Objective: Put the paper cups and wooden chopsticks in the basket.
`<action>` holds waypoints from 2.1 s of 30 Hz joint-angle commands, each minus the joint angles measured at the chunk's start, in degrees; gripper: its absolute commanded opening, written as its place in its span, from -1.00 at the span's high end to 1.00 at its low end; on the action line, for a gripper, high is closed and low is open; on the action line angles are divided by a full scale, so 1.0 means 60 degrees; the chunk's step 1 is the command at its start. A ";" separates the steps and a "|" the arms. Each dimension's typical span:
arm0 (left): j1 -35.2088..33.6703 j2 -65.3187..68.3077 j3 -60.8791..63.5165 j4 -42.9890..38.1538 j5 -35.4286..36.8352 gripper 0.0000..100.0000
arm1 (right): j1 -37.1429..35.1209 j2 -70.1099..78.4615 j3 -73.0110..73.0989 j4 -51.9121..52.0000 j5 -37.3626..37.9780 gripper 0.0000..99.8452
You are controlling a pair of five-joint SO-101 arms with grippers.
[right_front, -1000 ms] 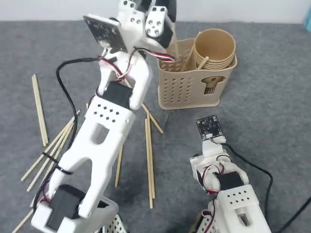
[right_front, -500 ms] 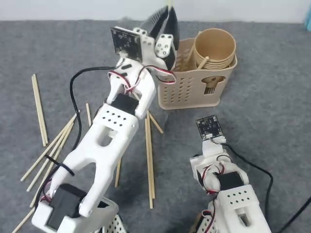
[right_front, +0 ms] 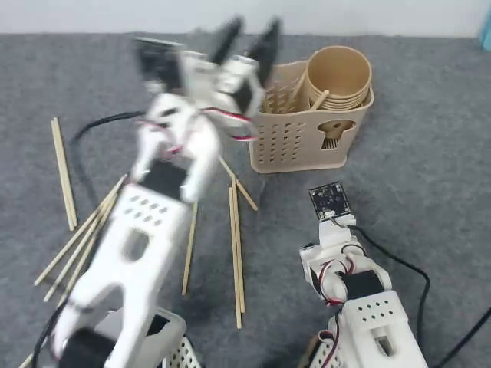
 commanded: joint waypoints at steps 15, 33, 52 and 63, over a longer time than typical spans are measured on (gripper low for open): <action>-0.7546 -0.0586 -0.0872 0.2168 0.0059 0.88 | 0.0095 -0.0139 -0.0029 -0.0110 0.0161 0.85; -0.8542 0.6916 -0.3919 0.3780 -0.1377 0.96 | 0.0095 -0.0139 0.0044 -0.0168 0.0161 0.85; -0.8718 1.3231 -1.3004 1.0535 -0.1377 0.95 | 0.0095 -0.0139 0.0044 -0.0168 0.0161 0.85; -0.8718 1.5619 -1.6608 1.2557 -0.1363 0.56 | 0.0095 -0.0139 0.0044 -0.0168 0.0161 0.85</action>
